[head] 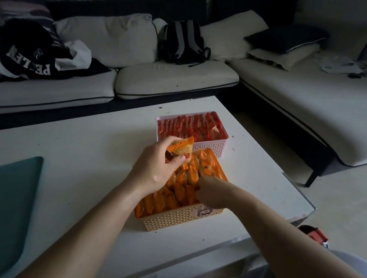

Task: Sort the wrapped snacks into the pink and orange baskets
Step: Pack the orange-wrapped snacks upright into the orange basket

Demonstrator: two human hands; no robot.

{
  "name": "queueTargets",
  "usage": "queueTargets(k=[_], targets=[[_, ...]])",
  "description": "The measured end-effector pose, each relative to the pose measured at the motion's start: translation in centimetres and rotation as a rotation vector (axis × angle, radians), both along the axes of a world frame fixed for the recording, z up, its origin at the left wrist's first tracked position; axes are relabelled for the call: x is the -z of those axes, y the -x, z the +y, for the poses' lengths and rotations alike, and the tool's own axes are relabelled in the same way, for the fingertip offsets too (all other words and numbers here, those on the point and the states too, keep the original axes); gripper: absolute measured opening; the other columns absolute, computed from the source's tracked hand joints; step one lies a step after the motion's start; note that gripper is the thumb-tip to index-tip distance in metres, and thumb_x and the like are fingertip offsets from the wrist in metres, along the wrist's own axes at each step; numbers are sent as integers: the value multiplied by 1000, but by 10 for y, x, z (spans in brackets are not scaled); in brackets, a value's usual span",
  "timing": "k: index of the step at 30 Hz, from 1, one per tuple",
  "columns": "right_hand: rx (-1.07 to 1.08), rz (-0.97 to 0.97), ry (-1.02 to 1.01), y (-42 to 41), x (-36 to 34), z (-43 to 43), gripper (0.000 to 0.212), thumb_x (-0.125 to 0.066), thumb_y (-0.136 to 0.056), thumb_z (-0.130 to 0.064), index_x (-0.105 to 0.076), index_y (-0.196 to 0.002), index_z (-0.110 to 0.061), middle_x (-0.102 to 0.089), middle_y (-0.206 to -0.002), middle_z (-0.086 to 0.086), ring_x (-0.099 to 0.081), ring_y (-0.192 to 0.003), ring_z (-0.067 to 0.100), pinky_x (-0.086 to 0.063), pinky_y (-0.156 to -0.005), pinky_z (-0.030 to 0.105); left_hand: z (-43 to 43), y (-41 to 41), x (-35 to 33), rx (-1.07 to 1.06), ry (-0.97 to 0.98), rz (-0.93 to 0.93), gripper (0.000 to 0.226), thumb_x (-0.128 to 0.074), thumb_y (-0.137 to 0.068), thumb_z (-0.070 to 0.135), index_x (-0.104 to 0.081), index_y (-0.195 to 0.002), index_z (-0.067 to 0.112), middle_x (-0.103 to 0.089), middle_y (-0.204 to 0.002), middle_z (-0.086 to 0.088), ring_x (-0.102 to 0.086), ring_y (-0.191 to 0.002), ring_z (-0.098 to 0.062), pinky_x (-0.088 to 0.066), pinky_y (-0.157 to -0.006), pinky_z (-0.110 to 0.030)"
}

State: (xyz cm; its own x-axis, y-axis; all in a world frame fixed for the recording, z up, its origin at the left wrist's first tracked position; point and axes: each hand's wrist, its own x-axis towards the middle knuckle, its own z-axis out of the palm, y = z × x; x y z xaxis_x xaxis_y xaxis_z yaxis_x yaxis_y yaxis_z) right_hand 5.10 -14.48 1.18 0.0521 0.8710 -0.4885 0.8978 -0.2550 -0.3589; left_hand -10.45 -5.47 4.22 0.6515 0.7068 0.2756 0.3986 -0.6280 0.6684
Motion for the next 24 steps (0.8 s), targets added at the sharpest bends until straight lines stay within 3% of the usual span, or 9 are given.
queueTargets(k=[4, 8, 11, 14, 16, 19, 21, 24], targets=[[76, 73, -57, -9, -23, -6, 18, -44, -105, -15, -61, -102, -11, -67, -94, -1, -67, -79, 14, -50, -65, 16, -7, -3, 0, -55, 120, -83, 39, -70, -92, 40, -49, -124, 31, -60, -103, 22, -63, -92, 0, -57, -79, -24], [430, 242, -443, -22, -37, -16, 21, -42, -105, -13, -63, -104, -16, -67, -99, 0, -69, -83, 16, -60, -68, 27, -13, -10, 5, -44, 229, -66, 43, -72, -88, 43, -53, -123, 28, -64, -109, 19, -61, -96, 4, -47, -71, -6], [587, 411, -702, -23, -41, -18, 18, -45, -101, -12, -62, -105, -17, -65, -101, 3, -67, -83, 18, -59, -68, 34, -22, -18, 10, -48, 277, -100, 50, -76, -77, 55, -59, -118, 30, -69, -103, 21, -65, -93, 4, -52, -73, -12], [472, 513, -633, -20, -43, -19, 18, -55, -101, -34, -60, -112, -21, -64, -106, -2, -64, -87, 12, -51, -68, 23, -30, -27, 18, -54, 263, -132, 39, -83, -80, 46, -62, -109, 30, -72, -95, 17, -67, -87, 2, -57, -76, -21], [370, 365, -629, -21, -44, -20, 26, -64, -95, -43, -59, -111, -23, -62, -99, -11, -63, -86, 8, -50, -66, 18, -33, -31, 18, -8, 274, -114, 37, -85, -79, 39, -63, -107, 29, -71, -95, 17, -67, -87, 1, -57, -75, -20], [356, 173, -623, -33, -42, -20, 27, -68, -94, -39, -62, -113, -22, -65, -103, -8, -65, -89, 13, -57, -70, 21, -24, -22, 9, 84, 252, -53, 21, -81, -84, 35, -68, -100, 36, -72, -95, 20, -67, -90, 2, -53, -75, -14], [350, 145, -550, -43, -40, -22, 34, -70, -93, -34, -61, -123, -21, -65, -113, -5, -67, -95, 15, -58, -73, 22, -7, -10, 5, -35, 90, -32, 7, -74, -91, 33, -70, -96, 34, -69, -94, 18, -66, -89, -4, -51, -72, -17], [257, 116, -430, -41, -38, -24, 41, -72, -92, -30, -57, -129, -21, -65, -116, -6, -68, -93, 17, -56, -63, 18, 16, 1, 10, -274, -112, 148, 20, -73, -90, 42, -67, -105, 31, -58, -110, 5, -55, -97, -14, -44, -73, -25]])
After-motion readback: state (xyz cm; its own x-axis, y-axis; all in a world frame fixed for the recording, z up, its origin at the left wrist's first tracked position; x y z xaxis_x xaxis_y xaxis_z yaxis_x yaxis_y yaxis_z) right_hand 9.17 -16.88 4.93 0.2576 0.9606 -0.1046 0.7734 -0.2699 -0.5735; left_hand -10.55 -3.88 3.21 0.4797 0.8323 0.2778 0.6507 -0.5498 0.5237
